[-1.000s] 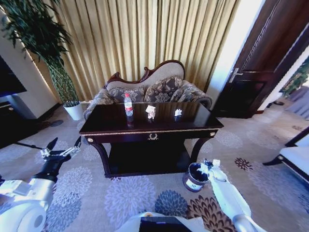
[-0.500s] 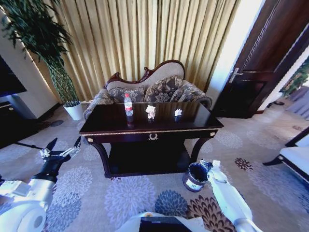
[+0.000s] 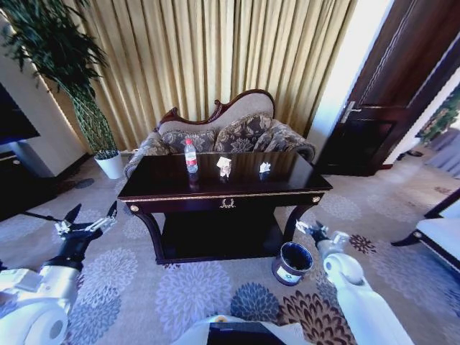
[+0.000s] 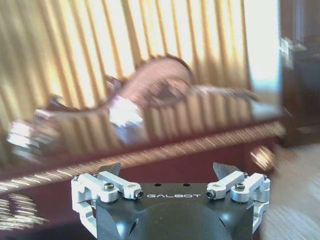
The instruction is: Move to the front of the table and place the trash on the table into the trash bin.
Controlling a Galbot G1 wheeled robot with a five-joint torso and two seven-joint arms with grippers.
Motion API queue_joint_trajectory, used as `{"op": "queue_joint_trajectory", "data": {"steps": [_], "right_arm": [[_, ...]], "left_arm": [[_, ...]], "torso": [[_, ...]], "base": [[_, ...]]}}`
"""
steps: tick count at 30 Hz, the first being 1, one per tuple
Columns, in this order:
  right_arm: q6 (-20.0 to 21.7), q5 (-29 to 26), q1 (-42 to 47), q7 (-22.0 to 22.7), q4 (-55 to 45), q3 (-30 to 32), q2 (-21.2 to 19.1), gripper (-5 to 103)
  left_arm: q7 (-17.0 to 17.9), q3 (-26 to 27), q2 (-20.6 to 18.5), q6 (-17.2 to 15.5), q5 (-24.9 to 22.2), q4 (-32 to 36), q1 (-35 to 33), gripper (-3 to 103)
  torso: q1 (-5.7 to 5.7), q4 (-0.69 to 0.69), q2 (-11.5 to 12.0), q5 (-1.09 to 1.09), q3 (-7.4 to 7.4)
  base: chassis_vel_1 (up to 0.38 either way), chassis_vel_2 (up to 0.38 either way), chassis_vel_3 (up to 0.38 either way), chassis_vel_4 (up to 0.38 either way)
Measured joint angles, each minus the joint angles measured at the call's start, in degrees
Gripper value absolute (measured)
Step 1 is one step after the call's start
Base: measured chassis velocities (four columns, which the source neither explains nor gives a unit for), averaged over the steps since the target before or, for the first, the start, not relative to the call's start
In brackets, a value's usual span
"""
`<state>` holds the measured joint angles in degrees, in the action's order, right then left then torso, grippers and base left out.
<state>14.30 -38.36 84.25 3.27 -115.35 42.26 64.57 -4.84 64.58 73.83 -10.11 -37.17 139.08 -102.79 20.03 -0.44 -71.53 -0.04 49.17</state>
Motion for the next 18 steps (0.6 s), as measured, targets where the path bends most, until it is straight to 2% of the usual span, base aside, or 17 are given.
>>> {"op": "queue_joint_trajectory", "data": {"steps": [3,9,18], "right_arm": [[0.94,2.75,4.43,0.37,-10.05,0.31,0.47,100],[1.65,8.07,8.46,1.71,-19.61,-0.44,0.53,100],[2.58,11.15,9.81,1.03,-22.15,-1.79,0.85,100]], "left_arm": [[0.64,-0.43,-0.87,-0.03,-0.10,-0.08,0.43,100],[1.34,-0.12,-1.88,-0.36,-0.94,0.02,0.85,100],[1.34,-0.03,-2.20,-0.41,-0.99,0.25,0.33,100]], "torso": [[0.00,0.00,0.00,0.03,-0.01],[0.00,0.00,0.00,0.02,0.00],[0.00,0.00,0.00,0.03,0.01]], "base": [[0.000,0.000,0.000,0.000],[0.000,0.000,0.000,0.000],[0.000,0.000,0.000,0.000]]}}
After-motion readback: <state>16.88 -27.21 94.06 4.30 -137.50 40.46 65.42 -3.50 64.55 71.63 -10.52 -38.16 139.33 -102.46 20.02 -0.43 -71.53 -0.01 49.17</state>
